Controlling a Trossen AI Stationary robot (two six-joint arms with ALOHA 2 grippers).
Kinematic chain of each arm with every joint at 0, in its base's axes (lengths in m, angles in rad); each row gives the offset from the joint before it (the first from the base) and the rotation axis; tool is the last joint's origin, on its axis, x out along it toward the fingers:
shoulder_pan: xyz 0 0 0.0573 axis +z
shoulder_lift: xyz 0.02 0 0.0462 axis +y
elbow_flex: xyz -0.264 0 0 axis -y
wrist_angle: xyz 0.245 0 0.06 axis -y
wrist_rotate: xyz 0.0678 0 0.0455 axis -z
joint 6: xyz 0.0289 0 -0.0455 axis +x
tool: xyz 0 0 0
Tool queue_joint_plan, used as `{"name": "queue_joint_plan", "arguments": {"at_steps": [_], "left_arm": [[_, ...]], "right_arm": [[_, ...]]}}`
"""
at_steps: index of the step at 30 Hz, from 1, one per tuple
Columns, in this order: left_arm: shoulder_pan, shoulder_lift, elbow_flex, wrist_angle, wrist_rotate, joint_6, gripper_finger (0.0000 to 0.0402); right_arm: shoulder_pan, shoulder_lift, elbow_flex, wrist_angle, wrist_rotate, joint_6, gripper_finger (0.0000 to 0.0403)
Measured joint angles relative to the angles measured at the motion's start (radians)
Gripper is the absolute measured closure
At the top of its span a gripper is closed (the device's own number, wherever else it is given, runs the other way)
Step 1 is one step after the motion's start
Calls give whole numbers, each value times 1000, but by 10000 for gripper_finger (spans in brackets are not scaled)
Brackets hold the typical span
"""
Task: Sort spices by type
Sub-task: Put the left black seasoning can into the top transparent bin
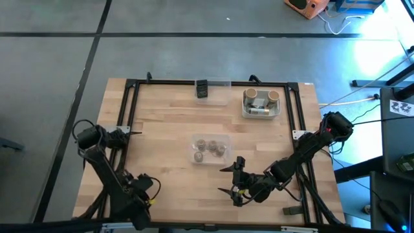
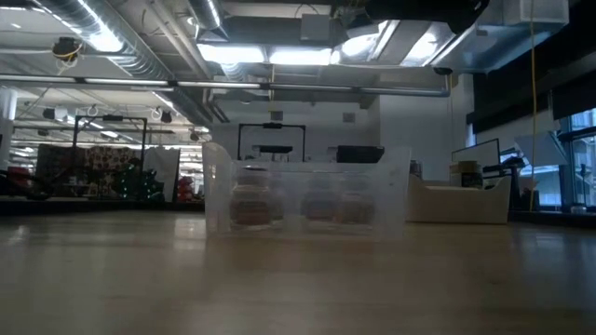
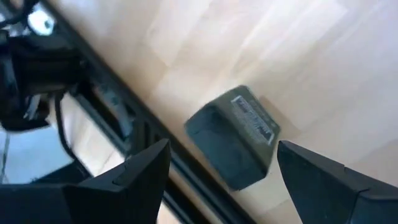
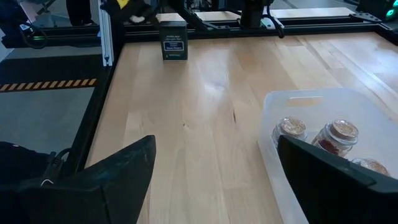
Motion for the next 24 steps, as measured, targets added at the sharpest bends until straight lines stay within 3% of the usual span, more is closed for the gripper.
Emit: {"name": "queue_joint_plan", "arguments": {"at_steps": [9, 14, 24], "left_arm": [[-27, -55, 12, -16, 21, -277, 123], [-52, -55, 11, 2, -72, -395, 123], [-103, -54, -18, 1, -109, -530, 123]], "right_arm": [[0, 0, 0, -1, 0, 0, 68], [0, 0, 0, -3, -2, 0, 68], [0, 0, 0, -2, -4, 0, 68]]}}
